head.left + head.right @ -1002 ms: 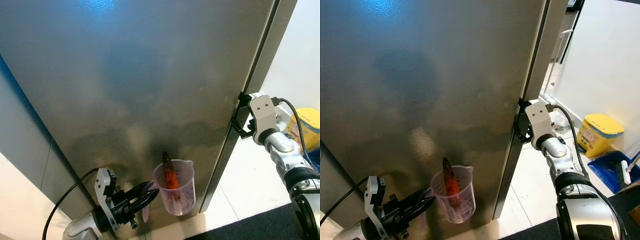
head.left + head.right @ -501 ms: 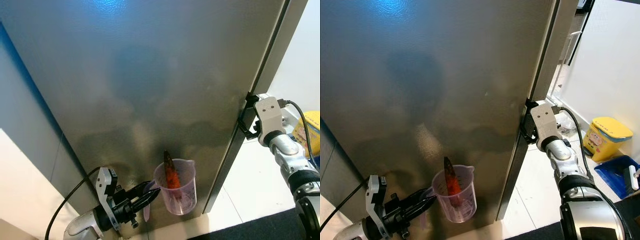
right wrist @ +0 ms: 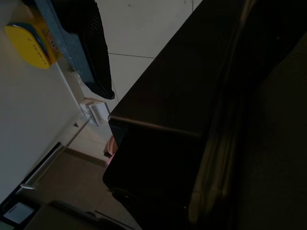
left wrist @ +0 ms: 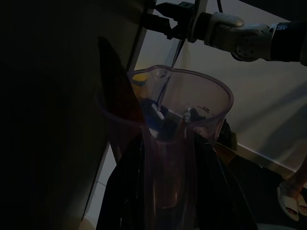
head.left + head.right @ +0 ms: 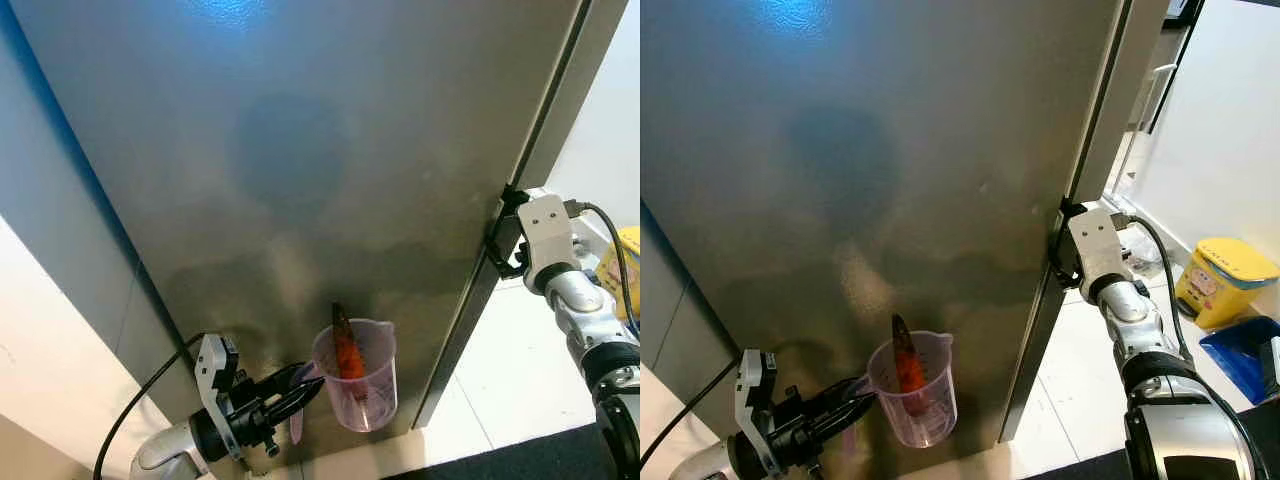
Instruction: Restocking fridge
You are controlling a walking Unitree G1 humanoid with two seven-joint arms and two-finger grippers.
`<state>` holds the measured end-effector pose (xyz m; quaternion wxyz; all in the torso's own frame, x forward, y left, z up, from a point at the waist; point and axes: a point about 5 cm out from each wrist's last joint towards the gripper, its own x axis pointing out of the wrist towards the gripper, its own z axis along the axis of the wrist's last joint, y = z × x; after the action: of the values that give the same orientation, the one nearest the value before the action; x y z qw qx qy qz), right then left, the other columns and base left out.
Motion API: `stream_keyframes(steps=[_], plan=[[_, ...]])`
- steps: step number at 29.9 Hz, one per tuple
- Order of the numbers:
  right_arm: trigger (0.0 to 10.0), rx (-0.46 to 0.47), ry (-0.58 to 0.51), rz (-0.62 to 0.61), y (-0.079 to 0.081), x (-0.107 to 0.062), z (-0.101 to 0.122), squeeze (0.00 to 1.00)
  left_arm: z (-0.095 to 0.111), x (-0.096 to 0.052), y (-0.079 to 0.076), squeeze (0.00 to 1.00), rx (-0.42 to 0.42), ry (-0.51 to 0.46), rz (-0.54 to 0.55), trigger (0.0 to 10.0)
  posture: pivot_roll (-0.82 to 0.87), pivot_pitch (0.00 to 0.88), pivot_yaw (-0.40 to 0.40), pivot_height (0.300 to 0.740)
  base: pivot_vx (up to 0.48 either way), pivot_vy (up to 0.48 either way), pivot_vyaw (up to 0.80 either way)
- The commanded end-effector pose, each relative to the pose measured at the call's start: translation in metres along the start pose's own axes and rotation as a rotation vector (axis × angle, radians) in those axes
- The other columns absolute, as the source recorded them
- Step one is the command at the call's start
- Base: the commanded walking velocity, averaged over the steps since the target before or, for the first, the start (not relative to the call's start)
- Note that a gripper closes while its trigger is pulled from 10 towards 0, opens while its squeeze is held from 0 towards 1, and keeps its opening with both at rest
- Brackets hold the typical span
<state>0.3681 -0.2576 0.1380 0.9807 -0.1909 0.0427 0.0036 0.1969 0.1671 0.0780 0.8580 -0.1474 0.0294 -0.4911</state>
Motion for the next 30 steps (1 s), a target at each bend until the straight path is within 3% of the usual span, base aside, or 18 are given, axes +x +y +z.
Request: stream_keyframes(steps=[1, 15, 26, 28, 30], plan=[[10.0, 0.016, 0.081, -0.18, -0.038, -0.012, -0.016, 0.0, 0.005, 0.0, 0.002, 0.0, 0.029, 0.006, -0.015, 10.0, 0.03, 0.0, -0.011, 0.74, 0.0, 0.0, 0.0], [10.0, 0.02, 0.102, -0.205, -0.044, -0.018, -0.023, 0.0, 0.005, 0.002, 0.002, 0.0, 0.03, 0.01, -0.027, 10.0, 0.02, 0.0, -0.007, 0.74, 0.0, 0.0, 0.0], [10.0, 0.004, 0.38, -0.305, -0.047, -0.059, -0.092, 0.0, 0.003, 0.009, 0.002, 0.0, 0.033, 0.002, -0.043, 10.0, 0.02, 0.0, -0.016, 0.74, 0.0, 0.0, 0.0], [10.0, 0.025, 0.483, -0.279, -0.034, -0.081, -0.123, 0.0, 0.003, 0.012, 0.001, 0.0, 0.03, -0.001, -0.064, 10.0, 0.01, 0.0, -0.02, 0.74, 0.0, 0.0, 0.0], [10.0, 0.036, 0.521, -0.259, -0.026, -0.09, -0.134, 0.0, 0.002, 0.013, 0.001, 0.0, 0.03, 0.001, -0.071, 10.0, 0.01, 0.0, -0.019, 0.74, 0.0, 0.0, 0.0]])
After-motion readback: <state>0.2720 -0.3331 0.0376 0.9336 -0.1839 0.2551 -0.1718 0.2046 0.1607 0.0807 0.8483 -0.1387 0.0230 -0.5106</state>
